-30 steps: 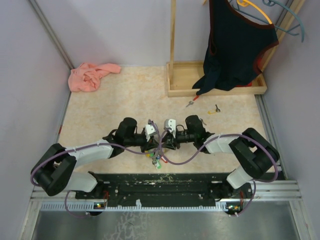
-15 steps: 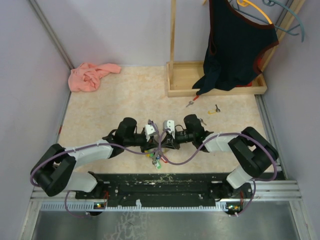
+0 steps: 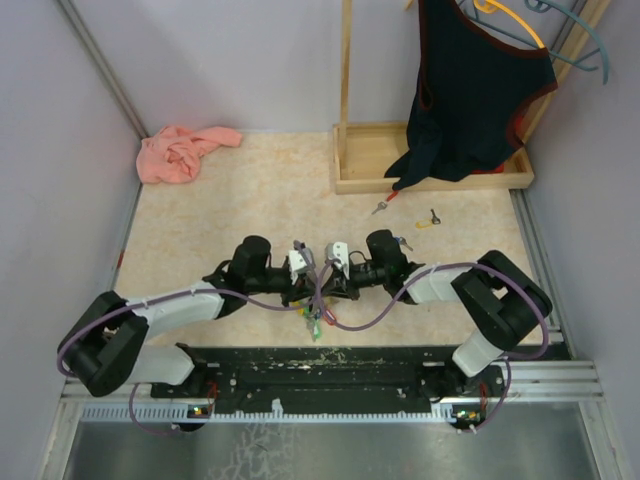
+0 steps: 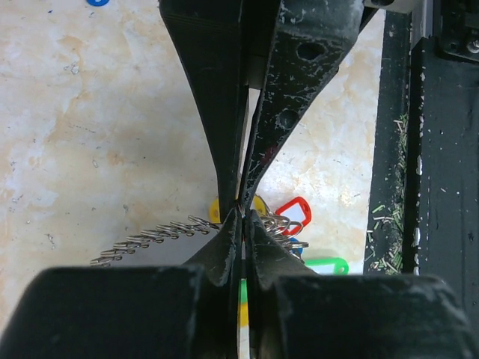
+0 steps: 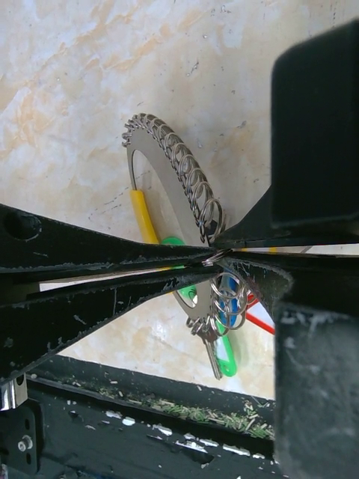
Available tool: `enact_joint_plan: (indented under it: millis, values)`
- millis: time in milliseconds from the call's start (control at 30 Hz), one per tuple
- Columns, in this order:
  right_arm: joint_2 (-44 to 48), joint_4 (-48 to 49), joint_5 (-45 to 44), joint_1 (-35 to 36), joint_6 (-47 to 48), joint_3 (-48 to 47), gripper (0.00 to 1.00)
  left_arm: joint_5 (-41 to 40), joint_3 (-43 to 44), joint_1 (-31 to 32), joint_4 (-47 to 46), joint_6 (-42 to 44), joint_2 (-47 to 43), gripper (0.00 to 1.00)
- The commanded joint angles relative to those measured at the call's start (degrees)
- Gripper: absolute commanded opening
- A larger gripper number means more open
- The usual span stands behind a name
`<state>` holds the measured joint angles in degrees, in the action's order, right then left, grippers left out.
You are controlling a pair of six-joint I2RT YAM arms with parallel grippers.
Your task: Put the keys on the keyring
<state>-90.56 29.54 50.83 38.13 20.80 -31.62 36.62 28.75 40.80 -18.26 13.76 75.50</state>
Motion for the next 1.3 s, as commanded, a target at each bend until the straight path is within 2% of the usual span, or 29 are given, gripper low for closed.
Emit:
enact_joint_plan:
  millis: [0,100,267,433,667,767,900,1000,1167,1267]
  values:
    - [1.6,6.5,1.4,0.4,-1.2,-0.3,0.00,-0.6,-2.0,0.3,-3.9,-1.5,-2.7,0.05]
    - [2.2,9.5,1.3,0.4,-3.0,0.8,0.00,-3.6,-4.9,0.3,-7.8,-3.9,-4.7,0.16]
    - [1.6,16.2,1.9,0.4,-7.5,2.5,0.00,-6.8,-12.8,-0.6,-20.1,-9.7,-9.3,0.31]
    - [0.1,25.7,2.1,0.4,-13.3,4.7,0.00,-6.1,-18.3,-2.5,-30.2,-14.7,-11.2,0.36]
    - [-1.2,31.2,2.0,0.4,-17.4,5.6,0.00,-4.7,-20.7,-3.2,-40.1,-18.0,-8.3,0.38]
    - [-2.2,35.4,2.4,0.4,-20.0,6.2,0.00,-3.9,-20.9,-3.3,-45.7,-19.1,-4.5,0.38]
    - [-2.8,35.8,2.7,0.4,-20.5,6.3,0.00,-3.2,-20.9,-3.7,-49.4,-20.0,-2.2,0.38]
    - [-3.0,36.1,2.9,0.4,-20.6,6.5,0.00,-2.4,-20.9,-4.0,-51.3,-20.6,-1.0,0.34]
    - [-3.6,36.1,3.4,0.4,-20.5,6.3,0.00,-0.8,-21.2,-4.8,-54.6,-21.4,0.5,0.22]
    - [-3.6,35.9,3.3,0.4,-20.4,6.4,0.00,0.5,-21.1,-5.0,-55.1,-21.3,1.2,0.08]
